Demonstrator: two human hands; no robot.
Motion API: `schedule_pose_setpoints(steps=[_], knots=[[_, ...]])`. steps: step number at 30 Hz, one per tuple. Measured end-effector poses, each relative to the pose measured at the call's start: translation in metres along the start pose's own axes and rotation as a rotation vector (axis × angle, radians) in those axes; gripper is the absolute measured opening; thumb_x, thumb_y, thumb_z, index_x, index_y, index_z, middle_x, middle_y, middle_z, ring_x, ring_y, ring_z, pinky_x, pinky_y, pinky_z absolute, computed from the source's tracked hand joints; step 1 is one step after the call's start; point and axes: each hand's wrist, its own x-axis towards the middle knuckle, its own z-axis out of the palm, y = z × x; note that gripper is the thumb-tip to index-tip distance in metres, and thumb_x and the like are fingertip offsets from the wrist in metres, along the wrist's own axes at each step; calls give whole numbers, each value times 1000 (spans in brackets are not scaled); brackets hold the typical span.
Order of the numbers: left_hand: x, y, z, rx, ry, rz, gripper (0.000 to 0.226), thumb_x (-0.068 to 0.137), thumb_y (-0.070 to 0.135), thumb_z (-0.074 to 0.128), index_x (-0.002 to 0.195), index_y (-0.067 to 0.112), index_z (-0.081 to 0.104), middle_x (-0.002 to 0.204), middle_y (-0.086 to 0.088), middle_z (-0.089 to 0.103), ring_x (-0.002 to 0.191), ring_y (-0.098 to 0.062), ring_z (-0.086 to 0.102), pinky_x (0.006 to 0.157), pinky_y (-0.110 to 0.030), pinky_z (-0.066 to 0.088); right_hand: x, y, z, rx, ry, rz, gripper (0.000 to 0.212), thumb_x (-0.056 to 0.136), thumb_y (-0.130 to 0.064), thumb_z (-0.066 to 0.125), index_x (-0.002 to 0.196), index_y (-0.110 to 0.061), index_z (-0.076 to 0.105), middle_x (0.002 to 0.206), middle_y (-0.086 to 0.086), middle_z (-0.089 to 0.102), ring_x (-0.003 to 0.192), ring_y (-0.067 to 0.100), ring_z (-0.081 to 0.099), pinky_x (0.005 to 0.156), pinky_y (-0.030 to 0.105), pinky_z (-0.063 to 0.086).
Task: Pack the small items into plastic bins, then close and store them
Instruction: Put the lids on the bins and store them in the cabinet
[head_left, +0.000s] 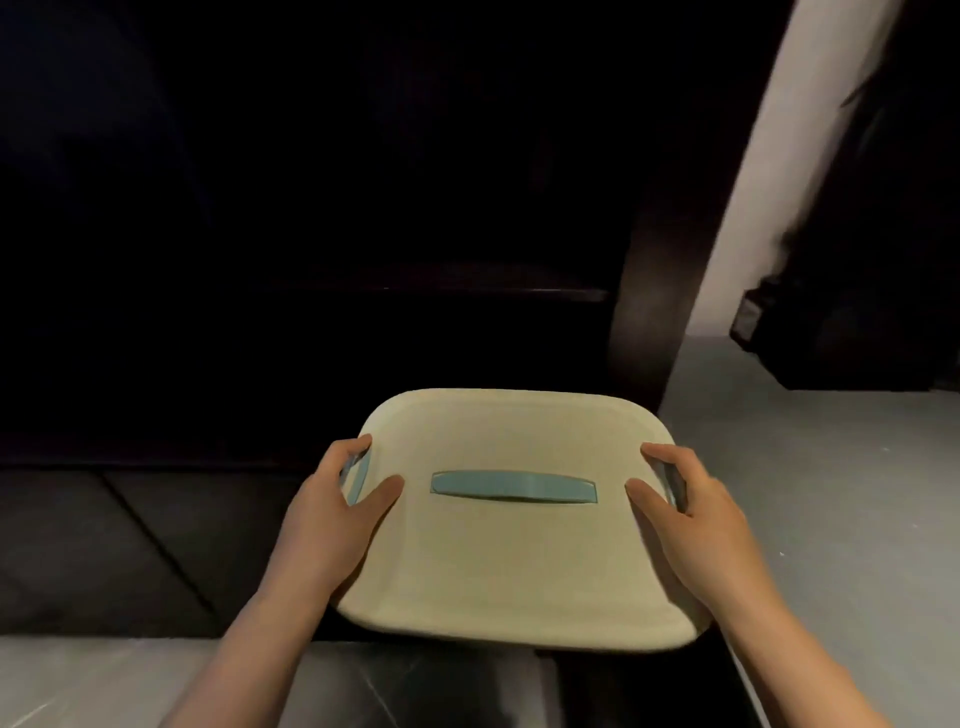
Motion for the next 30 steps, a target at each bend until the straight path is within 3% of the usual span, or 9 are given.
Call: schedule_pose_setpoints(steps=[4,8,13,18,20,25,30], knots=[[-3,-72,-110,26,200,-162,48,81,43,67,123,43,45,117,7,55,92,-15,59,63,-27,42,3,-82,112,22,-166,-121,45,85,-44,61,125,-49,42,116,-7,48,85,2,46,69,24,38],[-18,-140,-211,60,393,-302,46,81,43,67,121,44,44,114,7,54,91,-17,56,65,-32,43,-15,-164,223,42,-308,-238,59,78,-41,69,127,-51,39,110,-7,44,80,1,43,62,16,33],[-59,-206,-308,110,631,-438,49,81,39,69,124,41,45,108,11,51,93,-13,48,72,-31,37,-55,-248,337,168,-541,-327,59,77,-38,71,123,-58,39,106,-9,43,85,-2,44,61,15,34],[-114,-254,-374,134,812,-612,56,79,36,71,129,33,47,121,8,56,103,-15,52,79,-31,38,-103,-322,424,192,-769,-454,42,74,-34,73,93,-56,44,101,-15,45,84,-2,47,62,17,35],[-133,-269,-392,121,894,-674,59,79,34,71,132,30,46,127,2,55,109,-18,52,84,-31,39,-122,-348,458,186,-861,-513,41,75,-34,73,92,-57,44,101,-16,44,84,-3,48,62,16,34],[-157,-301,-432,127,1036,-873,61,82,41,65,136,34,38,115,-2,51,91,-14,49,68,-29,39,-163,-402,537,146,-1068,-588,38,80,-35,71,94,-57,43,101,-14,43,83,1,47,59,22,37],[-141,-342,-482,131,1134,-949,62,83,41,65,138,34,36,121,-2,52,93,-14,48,74,-31,39,-179,-461,620,165,-1187,-679,33,81,-34,68,98,-53,46,108,-7,49,84,-4,45,65,25,37]])
